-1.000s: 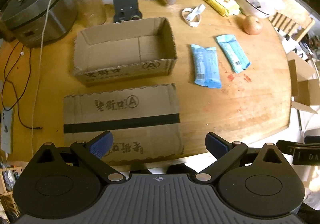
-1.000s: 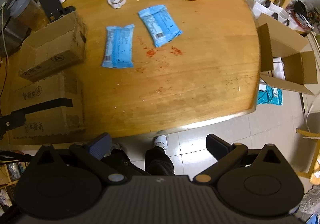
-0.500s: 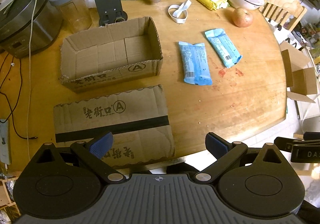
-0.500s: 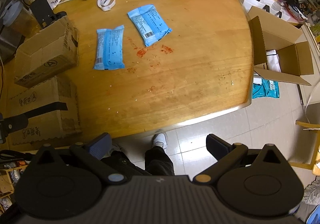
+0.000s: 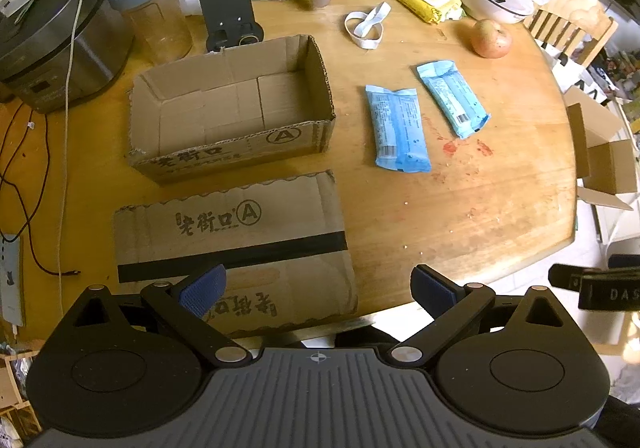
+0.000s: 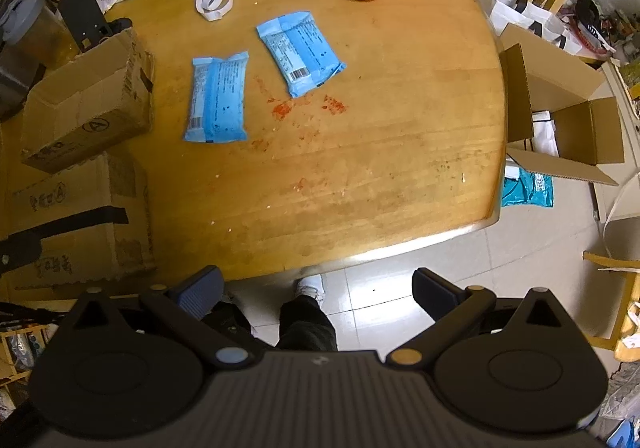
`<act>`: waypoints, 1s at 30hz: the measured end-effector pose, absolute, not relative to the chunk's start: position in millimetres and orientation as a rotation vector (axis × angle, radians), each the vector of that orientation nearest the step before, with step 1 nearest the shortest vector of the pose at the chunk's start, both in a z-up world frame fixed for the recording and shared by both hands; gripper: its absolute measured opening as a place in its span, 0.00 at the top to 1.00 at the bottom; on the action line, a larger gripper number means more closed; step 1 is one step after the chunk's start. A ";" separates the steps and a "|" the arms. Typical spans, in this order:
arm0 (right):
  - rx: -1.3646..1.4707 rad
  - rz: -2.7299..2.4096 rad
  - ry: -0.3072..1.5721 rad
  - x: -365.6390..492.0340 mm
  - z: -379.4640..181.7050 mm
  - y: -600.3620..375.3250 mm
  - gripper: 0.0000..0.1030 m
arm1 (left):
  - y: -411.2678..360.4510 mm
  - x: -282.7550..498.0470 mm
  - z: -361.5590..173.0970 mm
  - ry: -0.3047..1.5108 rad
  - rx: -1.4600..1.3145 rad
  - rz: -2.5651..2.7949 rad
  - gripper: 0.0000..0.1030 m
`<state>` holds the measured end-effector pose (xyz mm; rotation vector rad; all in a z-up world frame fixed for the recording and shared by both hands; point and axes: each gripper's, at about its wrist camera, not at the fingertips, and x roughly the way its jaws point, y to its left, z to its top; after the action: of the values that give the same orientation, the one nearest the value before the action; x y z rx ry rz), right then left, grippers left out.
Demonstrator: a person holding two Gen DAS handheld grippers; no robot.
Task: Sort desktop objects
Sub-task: 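Advance the right tool above the larger blue packet with the barcode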
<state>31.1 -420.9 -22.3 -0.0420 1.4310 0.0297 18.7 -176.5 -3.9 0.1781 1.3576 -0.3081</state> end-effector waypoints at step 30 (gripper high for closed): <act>-0.058 0.056 1.388 73.3 -26.3 -420.4 0.00 | -168.6 14.4 -1.8 1.356 0.167 -0.296 0.02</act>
<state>73.3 -420.4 -26.3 -0.0575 1.3884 0.0560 14.4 -168.6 -1.8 0.1670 1.3559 -0.2962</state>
